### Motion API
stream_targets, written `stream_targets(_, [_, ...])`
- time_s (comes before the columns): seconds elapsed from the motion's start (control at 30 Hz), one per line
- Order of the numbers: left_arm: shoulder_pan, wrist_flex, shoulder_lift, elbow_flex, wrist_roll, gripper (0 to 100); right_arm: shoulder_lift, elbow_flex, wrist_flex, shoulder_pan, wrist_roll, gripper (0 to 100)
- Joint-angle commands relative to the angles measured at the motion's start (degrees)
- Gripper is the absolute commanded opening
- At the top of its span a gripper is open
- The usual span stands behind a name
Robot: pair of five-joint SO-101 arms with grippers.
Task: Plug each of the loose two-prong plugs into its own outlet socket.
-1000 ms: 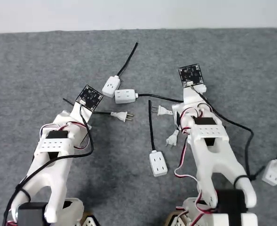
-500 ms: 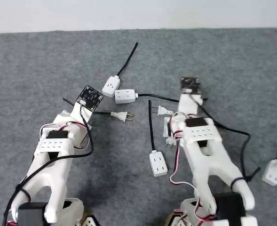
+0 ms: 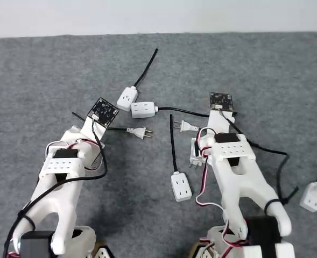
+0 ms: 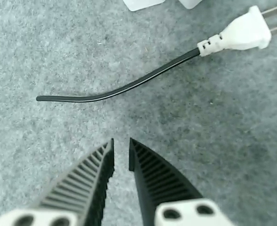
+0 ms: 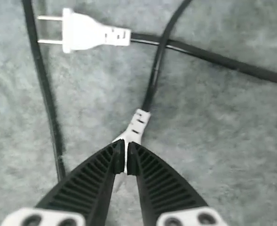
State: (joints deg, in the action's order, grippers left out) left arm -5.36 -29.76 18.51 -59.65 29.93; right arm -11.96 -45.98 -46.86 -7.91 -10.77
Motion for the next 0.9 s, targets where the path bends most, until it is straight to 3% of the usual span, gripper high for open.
stream_targets(0.0, [-0.62,1.23,2.02,0.40,0.79,5,-0.13,1.41,0.13,0.22,1.32,0.8])
stream_targets(0.77, [-0.62,1.23,2.02,0.22,0.79,5,7.60,6.33,0.92,0.57,1.67,1.2])
stream_targets(0.87, [-0.62,1.23,2.02,0.22,0.79,5,7.69,6.33,1.10,0.48,1.67,5.8])
